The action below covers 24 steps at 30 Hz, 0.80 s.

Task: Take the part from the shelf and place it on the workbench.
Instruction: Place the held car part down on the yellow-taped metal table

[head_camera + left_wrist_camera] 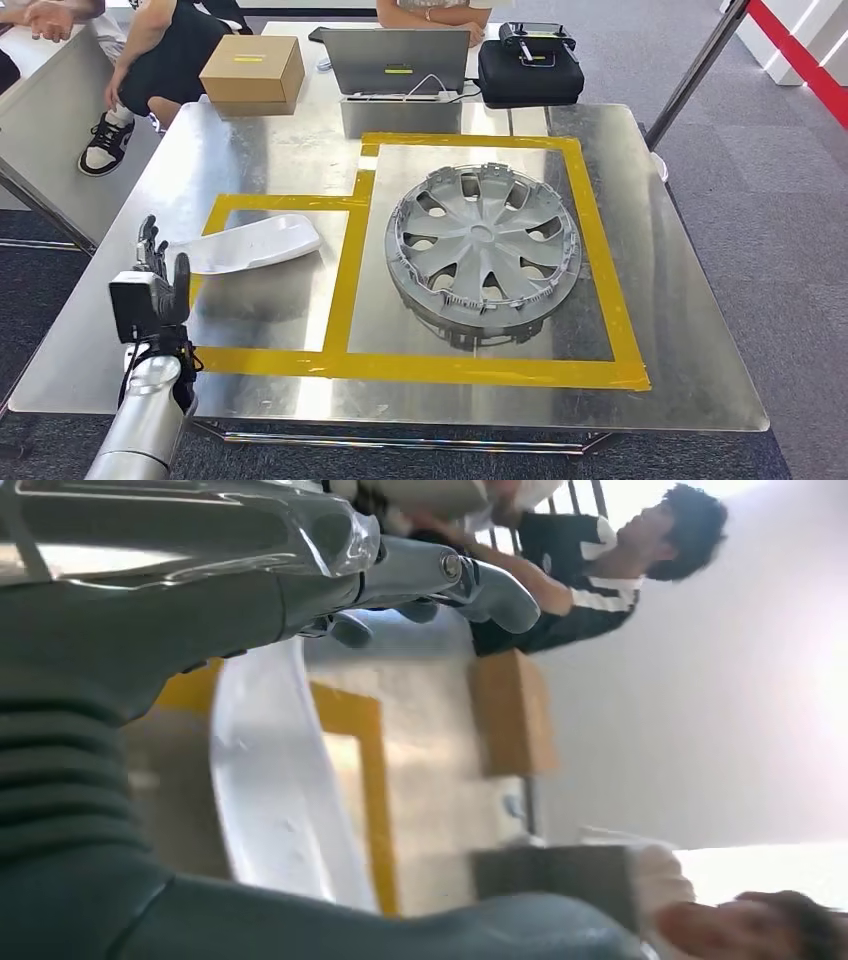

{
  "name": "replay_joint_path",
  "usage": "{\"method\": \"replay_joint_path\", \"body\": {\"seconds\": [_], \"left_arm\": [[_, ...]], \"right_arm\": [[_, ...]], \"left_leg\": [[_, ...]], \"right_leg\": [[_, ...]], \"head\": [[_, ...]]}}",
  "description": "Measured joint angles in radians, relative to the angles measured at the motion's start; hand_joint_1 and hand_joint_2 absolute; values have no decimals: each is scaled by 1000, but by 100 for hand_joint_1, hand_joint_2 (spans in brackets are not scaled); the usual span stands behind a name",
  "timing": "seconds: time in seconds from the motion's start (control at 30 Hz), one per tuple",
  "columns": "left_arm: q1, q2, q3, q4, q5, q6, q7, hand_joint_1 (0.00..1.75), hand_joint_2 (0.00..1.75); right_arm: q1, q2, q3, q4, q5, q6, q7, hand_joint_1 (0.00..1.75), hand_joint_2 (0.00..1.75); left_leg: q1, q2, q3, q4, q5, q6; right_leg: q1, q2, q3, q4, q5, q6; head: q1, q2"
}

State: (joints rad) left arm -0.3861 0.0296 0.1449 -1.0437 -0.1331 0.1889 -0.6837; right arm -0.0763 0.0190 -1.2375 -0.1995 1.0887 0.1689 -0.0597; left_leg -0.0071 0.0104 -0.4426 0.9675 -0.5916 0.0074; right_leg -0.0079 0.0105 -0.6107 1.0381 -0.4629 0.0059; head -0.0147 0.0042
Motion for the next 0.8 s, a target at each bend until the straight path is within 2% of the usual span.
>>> {"method": "replay_joint_path", "body": {"seconds": [0.07,0.13,0.27,0.37,0.43,0.5,0.53,0.57,0.6,0.63,0.67,0.7,0.73,0.8], "left_arm": [[65,-17,4,-164,183,-114,-7,0,0],[137,-36,5,-343,285,-183,-8,0,0],[244,-58,14,-608,292,-208,-8,0,0],[295,-67,26,-723,266,-227,-11,0,0],[320,-74,30,-770,247,-247,-14,0,0],[341,-81,32,-799,232,-266,-15,0,0],[348,-83,33,-808,225,-273,-15,0,0],[353,-86,33,-816,219,-279,-15,0,0],[356,-88,33,-822,214,-283,-15,0,0],[358,-90,33,-828,209,-287,-15,0,0],[360,-91,33,-834,205,-289,-15,0,0],[362,-92,33,-842,201,-290,-15,0,0],[365,-92,33,-850,196,-291,-16,0,0],[374,-94,33,-864,188,-292,-16,0,0]], "right_arm": [[1,-2,-2,0,-3,0,0,0,0],[2,-3,-6,0,-4,0,1,0,0],[5,-3,-8,0,-2,3,1,0,0],[6,-5,-8,0,4,8,1,0,0],[6,-8,-8,0,7,11,1,0,0],[6,-10,-8,0,8,12,3,0,0],[6,-12,-8,0,8,12,3,0,0],[6,-14,-8,0,7,12,4,0,0],[6,-17,-8,0,7,12,4,0,0],[5,-21,-8,0,7,12,3,0,0],[4,-23,-8,0,7,12,3,0,0],[2,-24,-8,0,7,12,2,0,0],[1,-26,-8,0,9,12,0,0,0],[-1,-29,-8,0,14,12,-3,0,0]], "left_leg": [[0,1,0,0,-1,0],[0,2,0,0,-2,0],[-4,1,-1,6,-6,13],[2,5,11,-19,19,27],[10,9,19,-38,36,35],[12,12,16,-39,39,37],[12,13,16,-38,39,37],[14,14,16,-36,38,35],[17,14,17,-33,36,31],[21,13,17,-27,32,25],[23,13,14,-20,26,17],[24,12,9,-11,21,8],[22,11,3,-2,16,-1],[19,9,-8,10,12,-11]], "right_leg": [[0,1,0,0,0,0],[0,2,0,0,0,1],[-7,1,1,-7,4,10],[-5,1,1,-8,3,22],[-5,-1,-29,61,-43,28],[-9,-1,-83,192,-103,37],[-11,-1,-101,240,-114,41],[-14,-2,-103,252,-107,44],[-17,-3,-84,220,-82,48],[-22,-6,-48,154,-48,52],[-24,-8,-11,86,-28,57],[-25,-9,17,37,-13,55],[-24,-10,30,11,-13,52],[-22,-6,26,13,-21,32]], "head": [[0,0],[0,0],[0,0],[0,0],[3,0],[5,0],[5,0],[5,0],[5,0],[5,0],[6,0],[8,0],[8,0],[7,0]]}}
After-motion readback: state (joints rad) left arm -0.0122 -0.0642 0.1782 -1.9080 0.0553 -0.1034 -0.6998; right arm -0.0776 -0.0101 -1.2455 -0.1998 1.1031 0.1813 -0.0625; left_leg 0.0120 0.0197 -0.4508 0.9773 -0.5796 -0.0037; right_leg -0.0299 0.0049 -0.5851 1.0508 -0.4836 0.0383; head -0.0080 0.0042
